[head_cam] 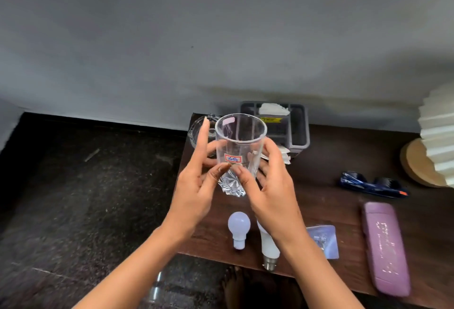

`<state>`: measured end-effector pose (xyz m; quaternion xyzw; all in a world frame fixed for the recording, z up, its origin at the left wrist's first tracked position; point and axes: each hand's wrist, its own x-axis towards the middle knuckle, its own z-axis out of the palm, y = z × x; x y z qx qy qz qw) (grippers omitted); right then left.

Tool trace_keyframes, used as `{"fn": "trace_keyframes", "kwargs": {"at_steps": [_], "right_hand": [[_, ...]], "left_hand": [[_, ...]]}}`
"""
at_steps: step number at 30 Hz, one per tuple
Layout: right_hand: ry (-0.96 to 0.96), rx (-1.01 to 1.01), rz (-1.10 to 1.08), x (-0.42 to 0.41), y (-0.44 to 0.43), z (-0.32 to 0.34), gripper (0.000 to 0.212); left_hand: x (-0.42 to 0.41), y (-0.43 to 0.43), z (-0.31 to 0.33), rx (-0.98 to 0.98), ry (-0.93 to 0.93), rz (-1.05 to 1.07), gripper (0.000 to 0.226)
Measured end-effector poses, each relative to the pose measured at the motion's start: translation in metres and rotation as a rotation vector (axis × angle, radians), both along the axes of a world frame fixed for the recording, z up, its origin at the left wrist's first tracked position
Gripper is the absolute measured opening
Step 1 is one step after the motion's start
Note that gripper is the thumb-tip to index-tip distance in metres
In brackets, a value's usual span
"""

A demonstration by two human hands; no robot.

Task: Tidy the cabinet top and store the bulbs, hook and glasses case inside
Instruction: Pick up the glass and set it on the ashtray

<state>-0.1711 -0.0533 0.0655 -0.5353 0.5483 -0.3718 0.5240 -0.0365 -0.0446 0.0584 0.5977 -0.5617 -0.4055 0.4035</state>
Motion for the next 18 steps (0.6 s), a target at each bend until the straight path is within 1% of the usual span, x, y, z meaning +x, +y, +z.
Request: {"fn": "trace_keyframes", "kwargs": {"at_steps": [2,5,9,15,18], "right_hand": [[0.001,-0.004,0.038,0.005,-0.006,-0.008,0.061],[-0.01,-0.009,0.075,0.011,-0.013,-0.015,0.054],[0.044,-0.022,0.135,0.026,-0.027,-0.023,0.06],[0.048,0.007,0.107,0.044,-0.04,-0.031,0.063],[0.085,-0.001,0.084,0.051,-0.045,-0.034,0.063]], "left_hand": [[0.01,-0.003,-0.004,0.046,0.024,-0.031,0.067],[0.025,-0.012,-0.01,0.087,0.048,-0.062,0.064],[0.042,-0.026,-0.014,0.096,0.062,-0.051,0.07],[0.049,-0.042,-0.021,0.111,0.122,-0.046,0.074],[0.052,-0.049,-0.026,0.142,0.159,-0.046,0.075]]}}
